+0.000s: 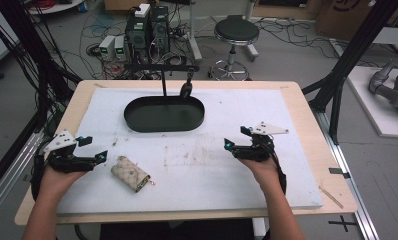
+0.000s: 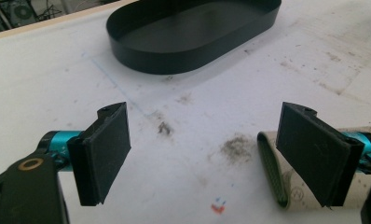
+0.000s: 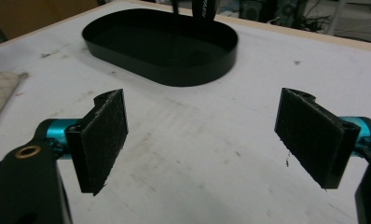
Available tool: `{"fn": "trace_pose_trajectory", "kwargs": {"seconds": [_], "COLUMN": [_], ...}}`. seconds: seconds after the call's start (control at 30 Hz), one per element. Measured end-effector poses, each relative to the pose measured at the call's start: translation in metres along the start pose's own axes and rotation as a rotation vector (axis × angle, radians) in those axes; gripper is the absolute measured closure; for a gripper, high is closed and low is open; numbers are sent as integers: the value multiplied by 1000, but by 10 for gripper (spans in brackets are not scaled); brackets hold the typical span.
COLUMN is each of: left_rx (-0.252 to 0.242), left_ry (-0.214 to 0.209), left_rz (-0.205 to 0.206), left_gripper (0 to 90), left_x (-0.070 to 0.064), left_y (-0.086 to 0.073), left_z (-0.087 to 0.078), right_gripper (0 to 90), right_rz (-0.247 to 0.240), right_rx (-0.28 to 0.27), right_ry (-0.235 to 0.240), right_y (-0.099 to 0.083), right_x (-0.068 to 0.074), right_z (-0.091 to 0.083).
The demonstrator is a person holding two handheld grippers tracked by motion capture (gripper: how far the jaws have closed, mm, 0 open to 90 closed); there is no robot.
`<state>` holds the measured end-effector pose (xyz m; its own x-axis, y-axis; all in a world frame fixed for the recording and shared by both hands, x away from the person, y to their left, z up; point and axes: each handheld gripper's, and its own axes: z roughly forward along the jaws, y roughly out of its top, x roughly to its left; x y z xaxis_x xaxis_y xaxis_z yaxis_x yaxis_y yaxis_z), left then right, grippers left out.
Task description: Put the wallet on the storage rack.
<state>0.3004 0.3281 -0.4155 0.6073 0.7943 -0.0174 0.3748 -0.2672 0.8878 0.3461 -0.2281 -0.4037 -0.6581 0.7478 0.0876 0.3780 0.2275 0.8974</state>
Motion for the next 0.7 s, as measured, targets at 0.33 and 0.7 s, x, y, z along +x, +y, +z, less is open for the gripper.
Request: {"fn": "trace_pose_trajectory", "kwargs": {"seconds": [0.33,0.7], "left_rx": [-6,-4], "left_ry": [51,69], "left_rz": [-35,-46], "left_gripper": [175,175], "left_x": [11,14], "left_y": [-15,-22], "left_z": [-25,-36], "right_gripper": [176,176], "right_rz": [-55,-125], "right_rx": [40,96], "right_ry": [104,224], "right_y": [19,30], "right_x": [43,92], "right_z": [38,76]}}
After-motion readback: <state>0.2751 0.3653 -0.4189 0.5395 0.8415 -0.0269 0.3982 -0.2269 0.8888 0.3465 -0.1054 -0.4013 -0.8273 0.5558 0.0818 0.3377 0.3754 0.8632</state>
